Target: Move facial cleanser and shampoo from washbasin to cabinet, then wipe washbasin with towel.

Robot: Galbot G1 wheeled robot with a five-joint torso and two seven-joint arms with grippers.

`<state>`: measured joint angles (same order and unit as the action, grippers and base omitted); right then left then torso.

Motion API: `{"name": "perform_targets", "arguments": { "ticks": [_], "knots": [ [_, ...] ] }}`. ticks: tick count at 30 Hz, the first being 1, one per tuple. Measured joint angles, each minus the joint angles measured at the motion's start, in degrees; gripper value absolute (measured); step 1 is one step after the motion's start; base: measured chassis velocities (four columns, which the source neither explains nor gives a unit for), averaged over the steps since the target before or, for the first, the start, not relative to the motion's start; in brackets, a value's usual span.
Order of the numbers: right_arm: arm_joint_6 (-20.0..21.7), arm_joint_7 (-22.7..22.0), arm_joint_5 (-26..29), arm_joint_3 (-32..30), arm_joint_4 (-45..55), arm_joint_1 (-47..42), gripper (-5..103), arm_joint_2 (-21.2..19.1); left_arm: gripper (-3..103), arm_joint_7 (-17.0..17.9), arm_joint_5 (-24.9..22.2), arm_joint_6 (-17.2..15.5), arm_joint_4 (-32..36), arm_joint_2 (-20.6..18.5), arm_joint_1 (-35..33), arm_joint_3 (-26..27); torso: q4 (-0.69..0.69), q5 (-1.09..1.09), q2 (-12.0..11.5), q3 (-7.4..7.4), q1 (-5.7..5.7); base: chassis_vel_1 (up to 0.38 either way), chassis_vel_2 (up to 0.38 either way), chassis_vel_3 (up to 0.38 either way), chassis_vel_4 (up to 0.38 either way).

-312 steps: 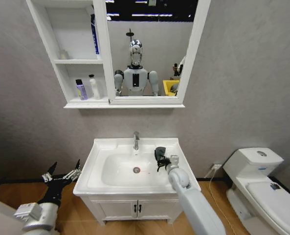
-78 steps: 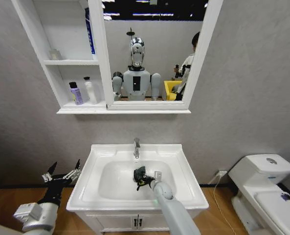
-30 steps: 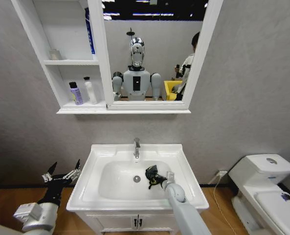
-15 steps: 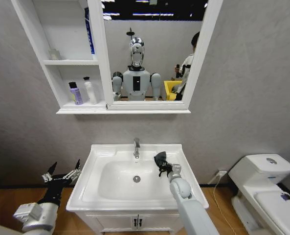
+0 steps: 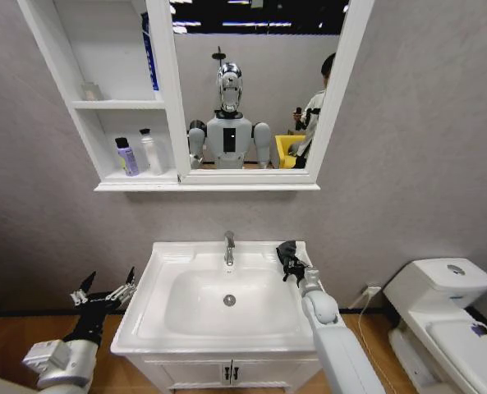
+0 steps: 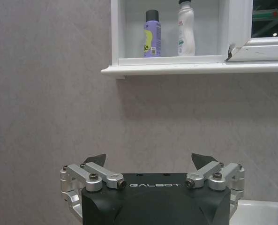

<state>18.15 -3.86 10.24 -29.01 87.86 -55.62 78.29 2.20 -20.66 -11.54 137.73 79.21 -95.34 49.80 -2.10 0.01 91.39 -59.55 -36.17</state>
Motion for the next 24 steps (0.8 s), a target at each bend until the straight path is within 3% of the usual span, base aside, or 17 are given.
{"name": "perform_targets", "arguments": {
  "ticks": [8, 19, 24],
  "knots": [
    [-1.3, -0.9, -4.3, -0.7, -1.1, 0.4, 53, -0.1, 100, 0.0, 0.0, 0.0, 0.0, 0.0, 0.0, 0.0, 0.00, -0.01, 0.0, 0.00, 0.00, 0.000, 0.000, 0.000, 0.000],
    [-3.7, 0.9, -4.3, 0.3, 5.8, -3.2, 96, -0.7, 100, 0.0, 0.0, 0.0, 0.0, 0.0, 0.0, 0.0, -0.01, -0.01, 0.0, 0.00, -0.01, 0.000, 0.000, 0.000, 0.000],
    [-2.7, 0.3, -2.8, 0.0, 14.8, -10.6, 100, -0.5, 100, 0.0, 0.0, 0.0, 0.0, 0.0, 0.0, 0.0, 0.00, -0.02, 0.0, 0.01, 0.00, 0.000, 0.000, 0.000, 0.000]
  ]
}}
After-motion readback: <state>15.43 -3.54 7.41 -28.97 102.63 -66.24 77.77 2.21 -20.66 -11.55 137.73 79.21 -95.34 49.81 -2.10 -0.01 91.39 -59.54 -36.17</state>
